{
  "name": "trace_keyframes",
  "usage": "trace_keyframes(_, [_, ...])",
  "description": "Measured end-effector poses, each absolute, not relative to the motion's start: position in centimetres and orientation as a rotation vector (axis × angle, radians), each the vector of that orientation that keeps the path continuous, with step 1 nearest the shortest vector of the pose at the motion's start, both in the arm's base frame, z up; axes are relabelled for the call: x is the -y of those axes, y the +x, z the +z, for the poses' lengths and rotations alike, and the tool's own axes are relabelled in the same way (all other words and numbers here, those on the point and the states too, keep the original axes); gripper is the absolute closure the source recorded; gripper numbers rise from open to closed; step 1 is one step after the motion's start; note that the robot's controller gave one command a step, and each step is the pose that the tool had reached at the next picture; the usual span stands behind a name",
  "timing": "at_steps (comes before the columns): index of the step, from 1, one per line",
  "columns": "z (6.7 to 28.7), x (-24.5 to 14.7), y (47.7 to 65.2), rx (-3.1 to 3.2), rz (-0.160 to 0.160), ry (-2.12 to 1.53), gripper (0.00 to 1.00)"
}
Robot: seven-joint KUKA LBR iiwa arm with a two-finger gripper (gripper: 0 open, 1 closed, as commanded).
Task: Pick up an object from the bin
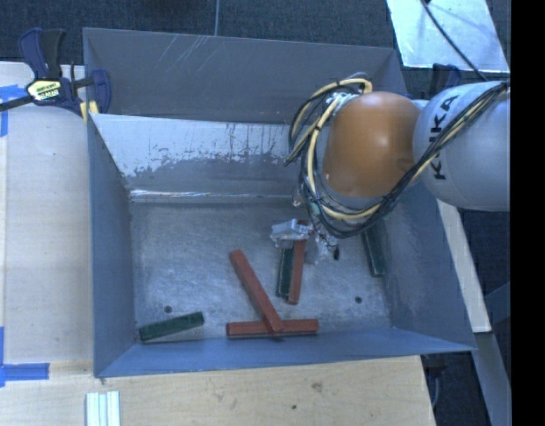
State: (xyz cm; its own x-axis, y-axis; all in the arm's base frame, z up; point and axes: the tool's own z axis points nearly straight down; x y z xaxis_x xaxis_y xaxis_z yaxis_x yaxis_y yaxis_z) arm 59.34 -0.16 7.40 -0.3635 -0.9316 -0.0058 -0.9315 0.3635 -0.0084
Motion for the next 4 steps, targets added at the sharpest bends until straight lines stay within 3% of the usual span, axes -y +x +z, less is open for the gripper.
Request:
trace_keyframes(1, [24.2,1.7,62.0,-2.533,-0.012,-1.839,1.0])
trace_keyframes(2, [16.5,-5.5,59.6,-2.581,0.011,-1.795,1.0])
trace_keyframes(3, [12.8,-6.1,59.6,-2.531,0.004,-1.86,1.0])
trace_keyframes(4, [13.0,-6.0,59.7,-2.532,0.001,-1.855,0.0])
